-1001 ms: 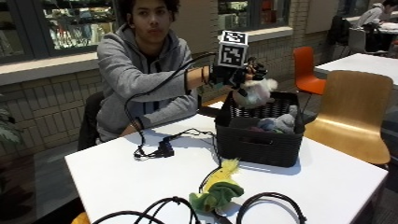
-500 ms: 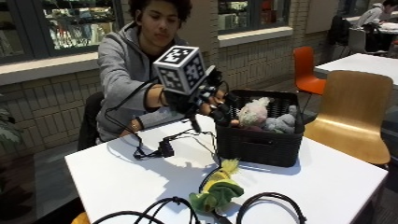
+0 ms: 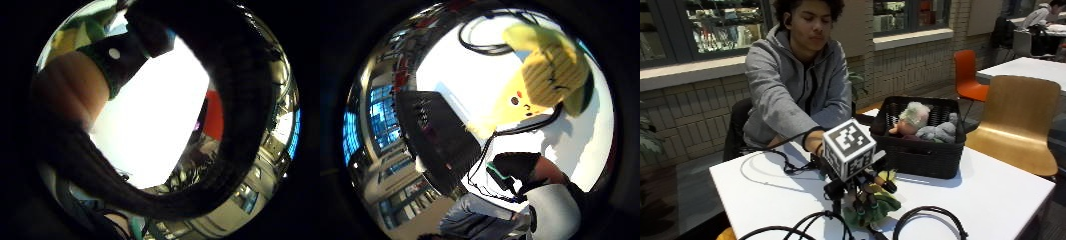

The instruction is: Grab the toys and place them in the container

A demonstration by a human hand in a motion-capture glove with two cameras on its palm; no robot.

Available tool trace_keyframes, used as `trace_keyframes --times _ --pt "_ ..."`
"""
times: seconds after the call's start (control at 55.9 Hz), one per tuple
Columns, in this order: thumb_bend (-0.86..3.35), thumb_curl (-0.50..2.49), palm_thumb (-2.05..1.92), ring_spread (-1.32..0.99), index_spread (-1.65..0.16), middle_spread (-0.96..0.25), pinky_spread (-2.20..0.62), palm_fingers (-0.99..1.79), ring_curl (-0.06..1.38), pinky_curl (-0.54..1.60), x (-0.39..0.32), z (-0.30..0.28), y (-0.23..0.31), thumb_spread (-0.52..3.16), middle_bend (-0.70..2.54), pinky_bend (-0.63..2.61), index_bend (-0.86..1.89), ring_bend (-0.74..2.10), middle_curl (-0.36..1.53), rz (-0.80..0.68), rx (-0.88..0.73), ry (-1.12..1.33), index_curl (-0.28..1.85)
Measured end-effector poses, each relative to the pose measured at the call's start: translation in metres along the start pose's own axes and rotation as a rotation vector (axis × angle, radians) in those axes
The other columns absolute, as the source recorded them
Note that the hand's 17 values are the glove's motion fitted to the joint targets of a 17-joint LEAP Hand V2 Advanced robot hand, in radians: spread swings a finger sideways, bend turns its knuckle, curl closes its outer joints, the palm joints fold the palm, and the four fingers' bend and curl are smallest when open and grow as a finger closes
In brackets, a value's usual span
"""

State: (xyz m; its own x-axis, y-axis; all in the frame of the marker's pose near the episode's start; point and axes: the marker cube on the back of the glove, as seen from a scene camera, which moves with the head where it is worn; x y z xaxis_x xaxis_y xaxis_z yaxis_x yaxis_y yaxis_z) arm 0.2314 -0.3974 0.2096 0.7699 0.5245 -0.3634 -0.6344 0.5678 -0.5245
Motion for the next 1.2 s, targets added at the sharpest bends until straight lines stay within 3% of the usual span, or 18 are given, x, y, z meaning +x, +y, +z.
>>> trace_keyframes --times 0.071,0.197,0.322,0.518,0.626,0.751,0.769,0.912,1.055,1.198 --pt "-0.04 0.36 0.16 -0.01 -0.29 0.07 0.10 -0.42 0.26 0.38 -0.006 0.018 -0.020 1.13 0.04 1.26 0.11 0.10 0.21 0.030 0.057 -0.126 0.25" --pt "-0.03 0.35 0.11 0.00 -0.32 0.07 0.09 -0.35 0.21 0.38 -0.009 0.038 -0.038 1.10 0.02 1.27 0.22 0.07 0.16 0.108 0.076 -0.071 0.29" --pt "-0.03 0.35 0.07 0.01 -0.33 0.08 0.09 -0.29 0.14 0.37 -0.012 0.044 -0.034 1.11 0.04 1.25 0.50 0.04 0.12 0.083 -0.087 -0.127 0.38" --pt "-0.02 0.35 0.07 0.04 -0.29 0.08 0.10 -0.50 0.09 0.34 -0.006 0.047 -0.029 1.07 0.00 1.16 0.39 0.06 0.09 0.051 -0.182 -0.071 0.39" --pt "0.01 0.36 0.14 0.06 -0.29 0.09 0.10 -0.35 0.12 0.32 -0.012 0.047 -0.033 1.08 -0.04 1.09 0.39 0.18 0.05 0.051 -0.021 -0.109 0.40" --pt "0.10 0.39 0.31 0.07 -0.29 0.09 0.09 -0.04 0.18 0.28 -0.021 0.052 -0.031 1.21 -0.04 0.92 0.79 0.36 0.01 0.055 0.143 -0.110 0.53" --pt "0.11 0.39 0.33 0.07 -0.29 0.07 0.08 0.03 0.17 0.27 -0.023 0.052 -0.031 1.23 0.09 0.90 0.79 0.35 0.03 0.052 0.168 -0.106 0.54" --pt "0.20 0.46 0.52 0.04 -0.28 0.01 -0.05 0.28 0.23 0.29 -0.036 0.047 -0.032 1.29 0.15 1.00 0.87 0.57 0.06 -0.014 0.360 -0.088 0.63" --pt "0.26 0.54 0.66 -0.04 -0.28 -0.04 -0.17 0.36 0.31 0.34 -0.040 0.035 -0.025 1.25 0.20 1.07 0.92 0.74 0.11 -0.051 0.468 0.004 0.73" --pt "0.28 0.62 0.74 -0.11 -0.28 -0.07 -0.25 0.38 0.36 0.37 -0.042 0.007 -0.013 1.19 0.19 1.08 0.91 0.87 0.15 -0.087 0.515 -0.148 0.80"
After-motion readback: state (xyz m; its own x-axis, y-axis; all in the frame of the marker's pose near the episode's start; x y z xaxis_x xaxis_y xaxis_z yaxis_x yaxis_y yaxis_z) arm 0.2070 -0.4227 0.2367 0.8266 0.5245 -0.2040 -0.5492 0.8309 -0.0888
